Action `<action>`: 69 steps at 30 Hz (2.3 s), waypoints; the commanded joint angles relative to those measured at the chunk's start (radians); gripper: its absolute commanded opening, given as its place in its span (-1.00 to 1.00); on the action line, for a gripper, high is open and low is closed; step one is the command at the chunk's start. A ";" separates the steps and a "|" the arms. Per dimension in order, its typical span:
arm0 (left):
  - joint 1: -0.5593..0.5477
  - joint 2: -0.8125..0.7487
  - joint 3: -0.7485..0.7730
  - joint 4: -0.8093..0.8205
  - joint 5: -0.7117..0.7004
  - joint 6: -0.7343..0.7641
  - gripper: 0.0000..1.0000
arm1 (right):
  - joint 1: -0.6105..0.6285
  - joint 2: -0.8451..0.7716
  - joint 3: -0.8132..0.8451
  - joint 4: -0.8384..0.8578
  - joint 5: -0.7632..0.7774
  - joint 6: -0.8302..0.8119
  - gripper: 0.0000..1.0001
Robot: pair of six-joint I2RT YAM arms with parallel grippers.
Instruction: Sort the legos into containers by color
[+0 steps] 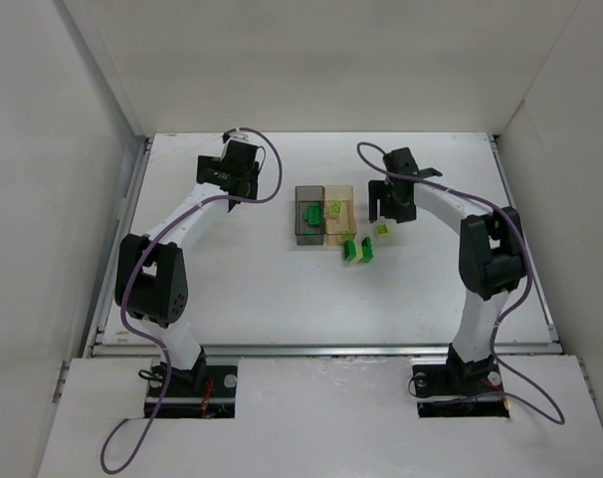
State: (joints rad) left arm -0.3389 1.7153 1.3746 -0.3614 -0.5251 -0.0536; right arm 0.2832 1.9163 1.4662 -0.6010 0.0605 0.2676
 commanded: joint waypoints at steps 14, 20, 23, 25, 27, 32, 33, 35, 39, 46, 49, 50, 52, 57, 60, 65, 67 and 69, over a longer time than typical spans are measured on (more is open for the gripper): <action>0.003 0.021 0.024 0.013 0.000 -0.031 1.00 | 0.023 0.058 -0.064 0.078 0.028 -0.027 0.38; 0.003 0.021 0.034 0.013 0.010 -0.031 1.00 | 0.024 0.089 -0.026 0.030 0.029 -0.027 -0.22; 0.003 0.012 0.034 0.013 0.010 -0.031 1.00 | 0.024 0.076 -0.004 0.006 0.070 0.001 -0.94; 0.003 0.012 0.034 0.013 0.019 -0.031 1.00 | 0.024 0.037 0.006 0.006 0.093 0.016 -1.00; 0.003 0.012 0.034 0.004 0.031 -0.031 1.00 | 0.024 -0.055 0.019 0.033 0.093 0.051 -1.00; 0.003 0.012 0.043 0.004 0.076 -0.031 1.00 | 0.117 -0.197 0.028 0.171 0.073 0.045 -1.00; 0.003 0.012 0.043 0.004 0.086 -0.031 1.00 | 0.135 -0.188 0.045 0.182 0.056 0.024 -1.00; 0.003 0.012 0.043 0.004 0.097 -0.022 1.00 | 0.177 -0.136 0.095 0.138 0.036 0.024 -1.00; 0.003 0.012 0.043 0.004 0.097 -0.022 1.00 | 0.209 -0.004 0.233 0.040 0.036 0.012 -0.99; 0.003 -0.006 0.024 0.004 0.097 -0.012 1.00 | 0.209 0.004 0.270 0.007 0.036 0.012 -0.12; 0.003 -0.006 0.024 0.004 0.097 -0.012 1.00 | 0.209 -0.028 0.270 0.017 -0.014 -0.005 0.99; 0.003 -0.006 0.024 0.004 0.097 -0.012 1.00 | 0.209 -0.043 0.282 0.007 -0.049 -0.022 1.00; 0.003 -0.006 0.024 0.004 0.106 -0.012 1.00 | 0.209 -0.063 0.305 -0.023 -0.096 -0.059 1.00; 0.003 -0.006 0.015 0.004 0.116 -0.012 1.00 | 0.159 -0.212 0.176 -0.013 -0.137 -0.018 1.00; 0.003 -0.006 0.015 0.004 0.116 -0.012 1.00 | 0.125 -0.258 0.041 -0.023 -0.157 0.007 1.00; 0.003 0.003 0.024 0.004 0.125 -0.012 1.00 | 0.125 -0.301 -0.167 -0.019 -0.192 0.016 1.00; 0.003 0.003 0.024 0.004 0.134 -0.012 1.00 | 0.136 -0.301 -0.228 -0.007 -0.202 0.016 1.00; 0.003 0.003 0.024 0.004 0.145 -0.012 1.00 | 0.136 -0.292 -0.250 0.003 -0.202 0.016 1.00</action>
State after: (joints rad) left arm -0.3389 1.7439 1.3750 -0.3588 -0.3939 -0.0669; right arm 0.4076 1.6272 1.2427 -0.6254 -0.1074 0.2729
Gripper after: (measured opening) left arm 0.997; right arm 0.998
